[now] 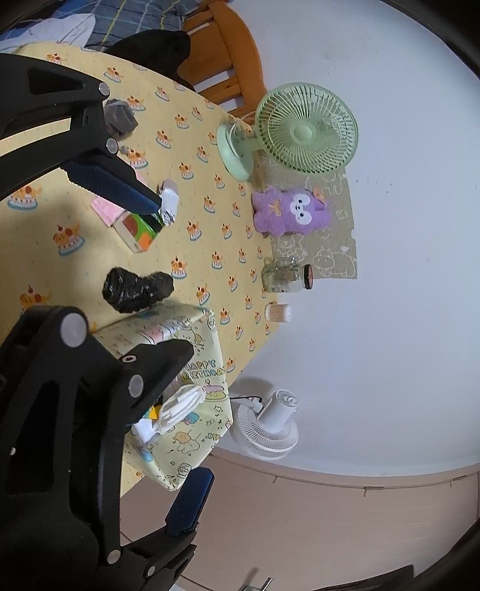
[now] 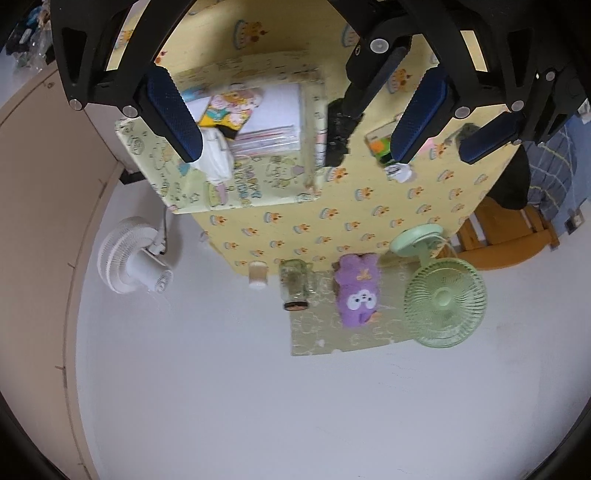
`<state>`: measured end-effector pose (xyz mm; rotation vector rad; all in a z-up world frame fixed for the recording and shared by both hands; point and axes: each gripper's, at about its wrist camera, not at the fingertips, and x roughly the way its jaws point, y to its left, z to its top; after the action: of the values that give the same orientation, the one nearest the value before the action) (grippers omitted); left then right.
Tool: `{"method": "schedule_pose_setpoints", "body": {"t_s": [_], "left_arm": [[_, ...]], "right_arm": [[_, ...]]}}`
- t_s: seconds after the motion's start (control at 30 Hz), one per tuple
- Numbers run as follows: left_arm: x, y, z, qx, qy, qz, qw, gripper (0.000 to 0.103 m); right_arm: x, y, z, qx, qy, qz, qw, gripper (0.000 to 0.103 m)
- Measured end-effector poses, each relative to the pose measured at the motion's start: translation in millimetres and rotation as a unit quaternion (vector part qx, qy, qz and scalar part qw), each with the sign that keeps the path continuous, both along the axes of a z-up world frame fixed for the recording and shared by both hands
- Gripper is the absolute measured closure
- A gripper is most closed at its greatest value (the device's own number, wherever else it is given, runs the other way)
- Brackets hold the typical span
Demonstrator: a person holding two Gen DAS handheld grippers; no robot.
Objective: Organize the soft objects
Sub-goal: 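Move the right tool toward the black plastic bundle while the left tool withdraws from the box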
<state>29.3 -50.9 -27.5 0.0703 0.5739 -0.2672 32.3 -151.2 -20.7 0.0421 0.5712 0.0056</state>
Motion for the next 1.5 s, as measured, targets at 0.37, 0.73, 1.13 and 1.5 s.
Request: {"method": "schedule_pose_setpoints", "body": {"t_s": [0.37, 0.73, 1.13, 1.5], "left_arm": [[-2, 32, -17, 0.01, 0.014, 0.029, 0.9994, 0.008], [10, 57, -34, 0.013, 0.029, 0.06, 0.9977, 0.008], [32, 80, -61, 0.027, 0.06, 0.088, 0.994, 0.008], [56, 96, -82, 0.031, 0.089, 0.09, 0.9915, 0.009]], "right_arm": [[0, 34, -19, 0.008, 0.006, 0.022, 1.0, 0.0], [18, 60, -39, 0.005, 0.022, 0.031, 0.999, 0.01], [44, 84, -70, -0.001, 0.061, 0.027, 0.998, 0.022], [63, 99, -88, -0.035, 0.072, -0.025, 0.996, 0.025]]}}
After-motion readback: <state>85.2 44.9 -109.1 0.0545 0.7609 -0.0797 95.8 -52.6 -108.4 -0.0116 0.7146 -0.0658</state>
